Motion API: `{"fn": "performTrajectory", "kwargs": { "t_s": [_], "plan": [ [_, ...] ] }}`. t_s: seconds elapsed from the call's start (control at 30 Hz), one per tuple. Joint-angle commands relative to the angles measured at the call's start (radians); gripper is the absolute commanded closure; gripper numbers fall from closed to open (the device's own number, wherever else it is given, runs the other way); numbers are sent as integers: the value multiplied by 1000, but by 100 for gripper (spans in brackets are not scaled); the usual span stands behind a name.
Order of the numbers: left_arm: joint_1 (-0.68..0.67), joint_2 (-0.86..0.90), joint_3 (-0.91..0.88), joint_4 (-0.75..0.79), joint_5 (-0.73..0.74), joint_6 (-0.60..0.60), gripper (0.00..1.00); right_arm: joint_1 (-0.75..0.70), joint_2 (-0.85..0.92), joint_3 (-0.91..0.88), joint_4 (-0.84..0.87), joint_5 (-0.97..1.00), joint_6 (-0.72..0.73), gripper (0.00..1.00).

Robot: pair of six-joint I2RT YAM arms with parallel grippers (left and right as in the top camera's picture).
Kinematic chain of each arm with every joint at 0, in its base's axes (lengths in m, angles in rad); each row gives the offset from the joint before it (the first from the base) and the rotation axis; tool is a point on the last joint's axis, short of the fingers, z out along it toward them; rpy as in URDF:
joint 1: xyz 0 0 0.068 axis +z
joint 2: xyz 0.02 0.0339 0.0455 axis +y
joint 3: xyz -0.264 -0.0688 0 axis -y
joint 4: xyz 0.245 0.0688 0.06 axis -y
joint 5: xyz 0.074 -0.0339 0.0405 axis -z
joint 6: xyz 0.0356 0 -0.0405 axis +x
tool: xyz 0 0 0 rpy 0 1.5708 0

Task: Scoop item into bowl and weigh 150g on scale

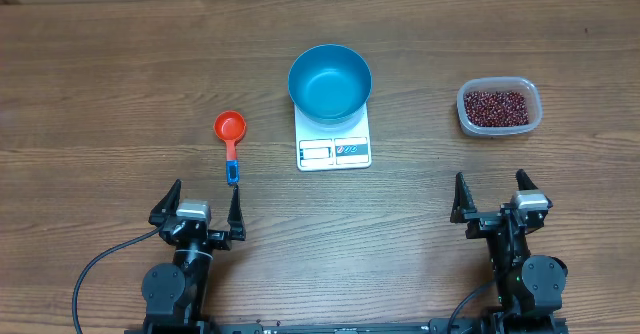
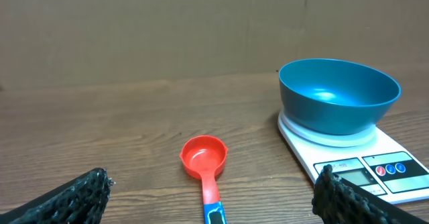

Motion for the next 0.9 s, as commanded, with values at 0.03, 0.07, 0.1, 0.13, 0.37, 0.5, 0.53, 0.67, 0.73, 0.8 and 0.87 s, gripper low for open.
{"fn": "performTrajectory", "kwargs": {
  "t_s": [0.03,0.07,0.1,0.13,0.37,0.5,0.53,0.67,0.73,0.8,0.87],
  "plan": [
    [10,-1,35,-62,-8,-21,0,-4,-11,-11,6,9,-1,0],
    [10,-1,52,-87,-11,-17,0,-4,-11,-11,6,9,-1,0],
    [10,-1,70,-109,-12,-16,0,-4,-11,-11,6,9,-1,0],
    [10,-1,85,-127,-14,-14,1,-4,-11,-11,6,9,-1,0],
    [10,-1,193,-244,-30,-14,0,-4,-11,-11,6,9,-1,0],
    [10,-1,241,-295,-34,-14,0,-4,-11,-11,6,9,-1,0],
    [10,-1,251,-309,-34,-14,1,-4,-11,-11,6,9,-1,0],
    [10,10,298,-366,-34,-14,0,-4,-11,-11,6,9,-1,0],
    [10,36,335,-397,-34,-14,0,-4,-11,-11,6,9,-1,0],
    [10,73,370,-418,-33,-14,0,-4,-11,-11,6,9,-1,0],
    [10,134,418,-442,-33,-14,0,-4,-11,-11,6,9,-1,0]
  ]
}}
